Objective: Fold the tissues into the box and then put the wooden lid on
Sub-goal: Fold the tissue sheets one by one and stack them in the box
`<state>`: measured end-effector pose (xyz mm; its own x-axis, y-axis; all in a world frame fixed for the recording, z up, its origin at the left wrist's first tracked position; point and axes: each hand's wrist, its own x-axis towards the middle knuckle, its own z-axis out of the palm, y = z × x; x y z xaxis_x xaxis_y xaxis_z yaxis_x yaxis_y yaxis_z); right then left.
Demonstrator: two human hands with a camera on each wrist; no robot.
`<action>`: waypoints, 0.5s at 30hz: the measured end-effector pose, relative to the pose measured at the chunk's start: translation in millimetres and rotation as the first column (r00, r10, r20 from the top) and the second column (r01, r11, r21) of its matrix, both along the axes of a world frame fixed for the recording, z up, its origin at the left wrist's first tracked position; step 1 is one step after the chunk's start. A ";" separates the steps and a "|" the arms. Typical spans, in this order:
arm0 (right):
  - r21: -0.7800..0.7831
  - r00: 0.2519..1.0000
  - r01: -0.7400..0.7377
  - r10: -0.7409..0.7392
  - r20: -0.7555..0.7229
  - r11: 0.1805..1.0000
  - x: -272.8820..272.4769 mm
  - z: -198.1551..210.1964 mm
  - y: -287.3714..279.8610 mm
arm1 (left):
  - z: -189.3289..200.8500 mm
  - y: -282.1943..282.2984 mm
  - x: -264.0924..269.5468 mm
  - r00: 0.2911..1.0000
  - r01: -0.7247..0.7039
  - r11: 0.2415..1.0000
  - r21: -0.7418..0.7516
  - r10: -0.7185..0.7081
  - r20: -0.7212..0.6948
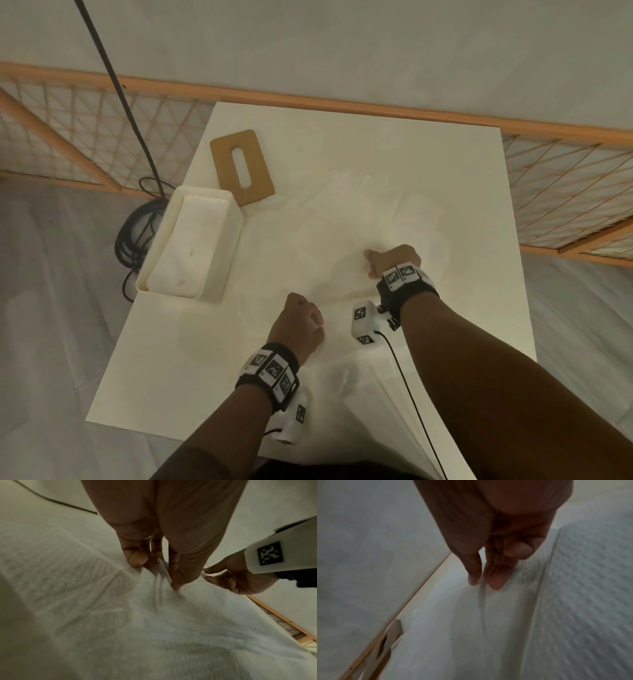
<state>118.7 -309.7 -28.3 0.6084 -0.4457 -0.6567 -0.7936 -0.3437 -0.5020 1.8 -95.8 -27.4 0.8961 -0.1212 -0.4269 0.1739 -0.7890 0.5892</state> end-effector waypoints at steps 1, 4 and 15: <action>0.018 1.000 0.025 -0.025 -0.004 1.000 1.7 1.9 -0.6 | -1.2 1.3 1.2 1.000 -0.002 1.000 -0.005 0.002 -0.002; 0.044 0.998 0.025 -0.028 0.057 0.999 2.8 2.3 -4.5 | -5.1 5.8 2.0 1.000 0.008 1.000 -0.024 -0.007 0.012; 0.816 0.917 -0.003 -0.324 0.233 0.578 -69.2 114.5 -28.9 | 41.1 11.9 58.4 0.779 -0.618 0.469 -0.631 0.259 -0.571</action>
<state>49.6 -338.7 86.2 0.8211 0.0374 -0.5695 -0.5266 0.4347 -0.7306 60.2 -83.9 13.7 0.7286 -0.1852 -0.6594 0.6847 0.1730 0.7080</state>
